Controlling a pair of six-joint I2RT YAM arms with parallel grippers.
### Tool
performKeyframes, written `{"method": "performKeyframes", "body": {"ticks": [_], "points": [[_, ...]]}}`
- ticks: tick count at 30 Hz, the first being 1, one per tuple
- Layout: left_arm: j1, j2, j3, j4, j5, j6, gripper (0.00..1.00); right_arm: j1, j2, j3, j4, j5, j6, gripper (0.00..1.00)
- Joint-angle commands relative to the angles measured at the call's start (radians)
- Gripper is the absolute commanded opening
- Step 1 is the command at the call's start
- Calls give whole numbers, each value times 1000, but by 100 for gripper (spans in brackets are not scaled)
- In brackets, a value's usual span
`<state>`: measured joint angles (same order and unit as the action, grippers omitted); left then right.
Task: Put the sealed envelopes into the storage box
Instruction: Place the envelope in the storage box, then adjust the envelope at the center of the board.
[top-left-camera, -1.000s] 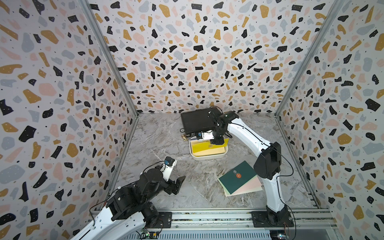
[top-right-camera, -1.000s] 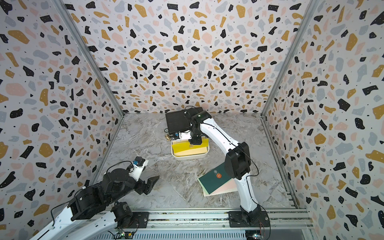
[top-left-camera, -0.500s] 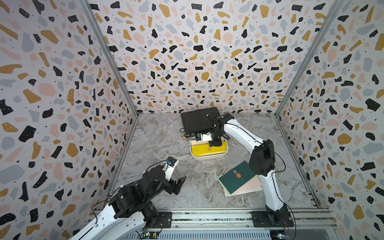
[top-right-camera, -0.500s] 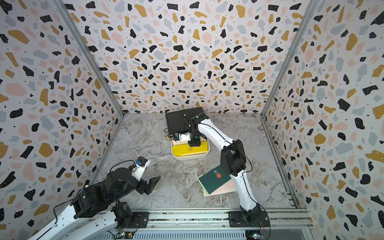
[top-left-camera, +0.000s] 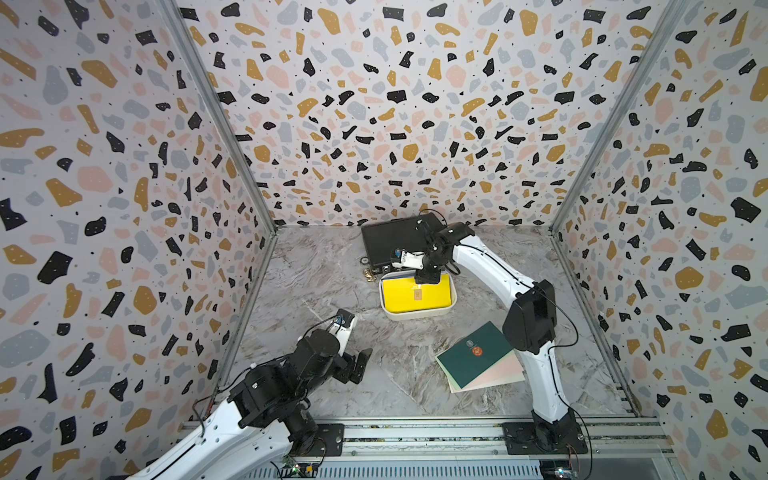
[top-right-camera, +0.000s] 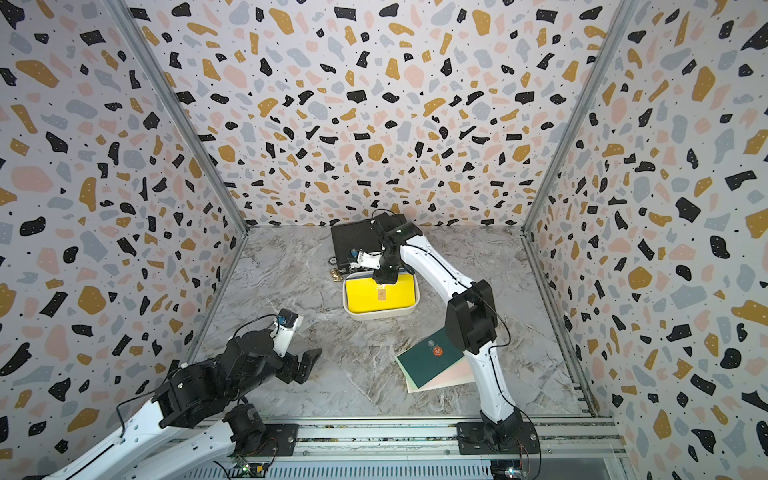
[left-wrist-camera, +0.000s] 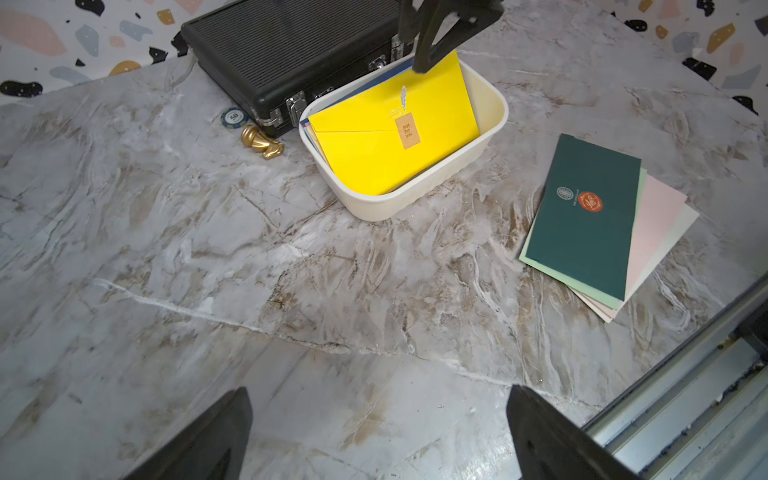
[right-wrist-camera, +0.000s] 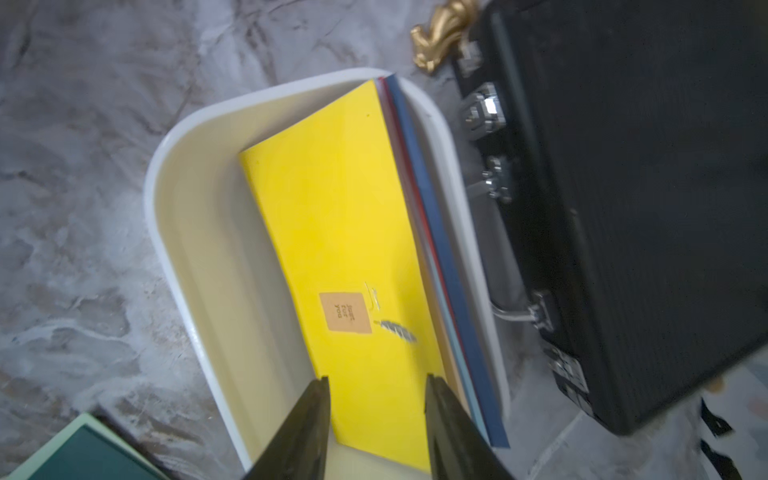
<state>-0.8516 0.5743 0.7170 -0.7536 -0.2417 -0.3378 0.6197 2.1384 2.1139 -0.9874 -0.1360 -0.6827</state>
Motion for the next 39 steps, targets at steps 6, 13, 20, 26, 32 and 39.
{"method": "performKeyframes", "body": {"ticks": [6, 13, 20, 26, 32, 39], "points": [[4, 66, -252, 435, 249, -395, 88, -140, -592, -670, 478, 314, 833, 41], [1, 372, -286, 604, 353, -462, 75, -262, -811, -1163, 617, 171, 1062, 43], [-37, 556, -302, 758, 411, -527, 75, -347, -748, -1226, 546, 220, 1058, 45], [-66, 658, -311, 841, 425, -582, 75, -414, -628, -1207, 506, 207, 1109, 50], [-89, 757, -290, 897, 452, -589, 75, -426, -591, -1229, 514, 144, 1132, 50], [-100, 850, -277, 972, 478, -610, 76, -425, -532, -1249, 524, 20, 1171, 48]]}}
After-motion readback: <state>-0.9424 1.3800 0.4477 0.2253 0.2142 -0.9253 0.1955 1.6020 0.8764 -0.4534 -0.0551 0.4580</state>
